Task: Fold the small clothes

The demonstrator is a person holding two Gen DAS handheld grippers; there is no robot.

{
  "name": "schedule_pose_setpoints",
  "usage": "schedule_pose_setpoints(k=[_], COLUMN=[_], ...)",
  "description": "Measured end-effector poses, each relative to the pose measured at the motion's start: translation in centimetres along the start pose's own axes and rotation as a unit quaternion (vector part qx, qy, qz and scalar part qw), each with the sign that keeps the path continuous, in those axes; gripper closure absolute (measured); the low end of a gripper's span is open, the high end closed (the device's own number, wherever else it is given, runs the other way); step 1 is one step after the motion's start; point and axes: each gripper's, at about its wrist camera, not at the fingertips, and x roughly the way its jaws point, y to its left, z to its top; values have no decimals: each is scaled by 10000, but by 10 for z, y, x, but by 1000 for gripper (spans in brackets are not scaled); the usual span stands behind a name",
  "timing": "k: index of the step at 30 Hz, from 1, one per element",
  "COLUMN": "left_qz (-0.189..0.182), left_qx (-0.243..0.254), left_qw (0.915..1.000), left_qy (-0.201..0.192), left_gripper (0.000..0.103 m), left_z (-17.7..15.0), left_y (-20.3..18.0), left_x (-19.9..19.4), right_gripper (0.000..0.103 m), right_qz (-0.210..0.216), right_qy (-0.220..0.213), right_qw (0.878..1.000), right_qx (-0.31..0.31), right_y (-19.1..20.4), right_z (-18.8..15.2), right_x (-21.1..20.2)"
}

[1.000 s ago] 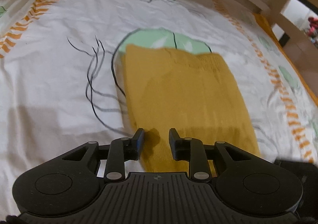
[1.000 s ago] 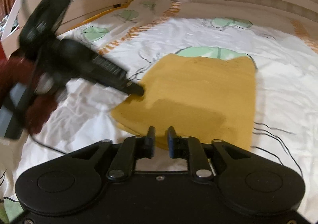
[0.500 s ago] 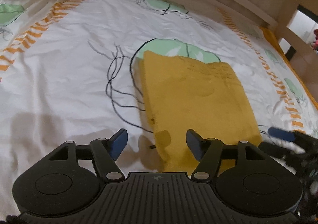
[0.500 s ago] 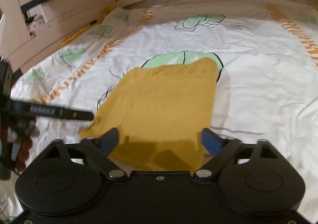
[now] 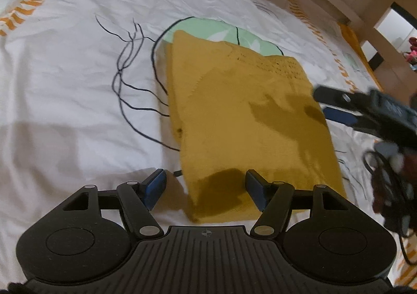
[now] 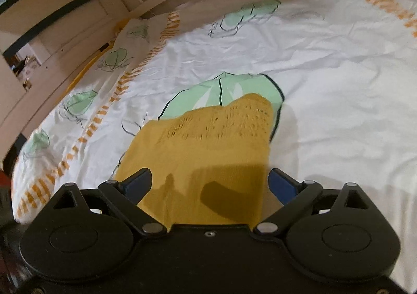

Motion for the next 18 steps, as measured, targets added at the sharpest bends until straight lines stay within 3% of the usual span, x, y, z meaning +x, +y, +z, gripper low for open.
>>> schedule_pose_setpoints(k=[5,7,11,15,18], left_qz=[-202,-294,-568,-810,-889], left_qx=[-10,-20,-172,-440,-454], left_qw=[9997,9995,9982,9957,9950], left_qy=[101,136,130,80,91], left_gripper=[32,24,21,8,7], left_z=[3,4,8,12,16], left_y=[-5,-7,-8,-10,-12], left_x=[10,15,25,33,38], right_gripper=[5,5,4,4,3], right_qz=[275,428,871,1272,1440], right_qy=[335,438,376,289,293], right_qw=[9983,9967,9918,9842,9810], right_qx=[401,532,856,1198,1266], right_y=[-20,-29,-45,-58,-60], right_z=[8,8,8,9,11], right_x=[26,32,34,38,44])
